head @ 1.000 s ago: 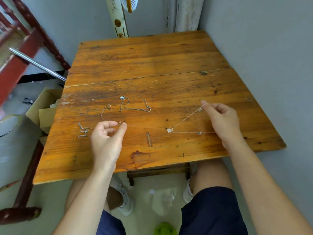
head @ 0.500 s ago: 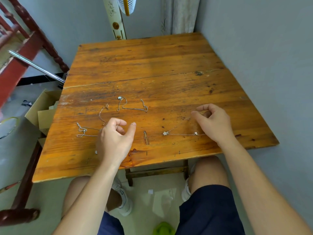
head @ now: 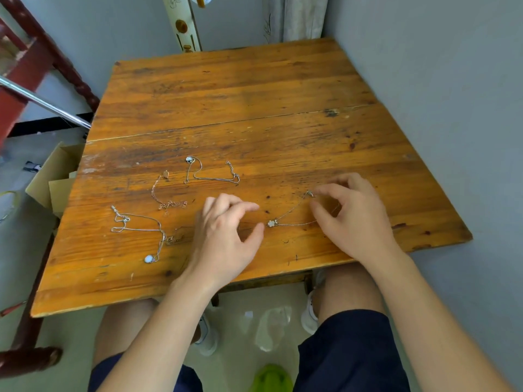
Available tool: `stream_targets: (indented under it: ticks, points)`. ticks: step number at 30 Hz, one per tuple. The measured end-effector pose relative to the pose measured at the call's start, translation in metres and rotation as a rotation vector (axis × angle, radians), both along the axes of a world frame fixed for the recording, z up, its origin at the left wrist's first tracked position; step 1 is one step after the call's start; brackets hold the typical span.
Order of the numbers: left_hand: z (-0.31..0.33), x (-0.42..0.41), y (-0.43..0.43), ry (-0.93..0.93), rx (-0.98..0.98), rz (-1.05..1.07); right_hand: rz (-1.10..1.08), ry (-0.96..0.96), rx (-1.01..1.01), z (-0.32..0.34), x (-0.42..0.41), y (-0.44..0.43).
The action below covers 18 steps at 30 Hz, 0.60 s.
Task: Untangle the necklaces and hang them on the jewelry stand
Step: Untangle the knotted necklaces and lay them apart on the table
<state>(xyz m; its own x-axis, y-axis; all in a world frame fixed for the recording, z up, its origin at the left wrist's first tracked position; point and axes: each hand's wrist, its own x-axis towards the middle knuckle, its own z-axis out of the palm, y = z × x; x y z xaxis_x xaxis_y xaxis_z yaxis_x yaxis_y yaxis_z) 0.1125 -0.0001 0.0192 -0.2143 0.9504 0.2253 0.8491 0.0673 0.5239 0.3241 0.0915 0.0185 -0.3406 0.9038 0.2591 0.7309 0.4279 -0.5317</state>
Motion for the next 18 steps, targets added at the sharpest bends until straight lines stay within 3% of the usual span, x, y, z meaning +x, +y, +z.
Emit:
stream_targets:
  ticks: [6,10,18]
  points:
    - [-0.012,0.002,0.008,0.071,0.006,-0.079,0.196,0.013,-0.046,-0.010,-0.006,-0.020]
    - [-0.017,0.001,0.010,0.037,0.072,-0.080,0.212,0.049,-0.034,-0.015,-0.011,-0.027]
    - [-0.021,-0.003,0.011,-0.033,0.088,-0.087,0.158,0.119,-0.205,-0.011,-0.025,-0.026]
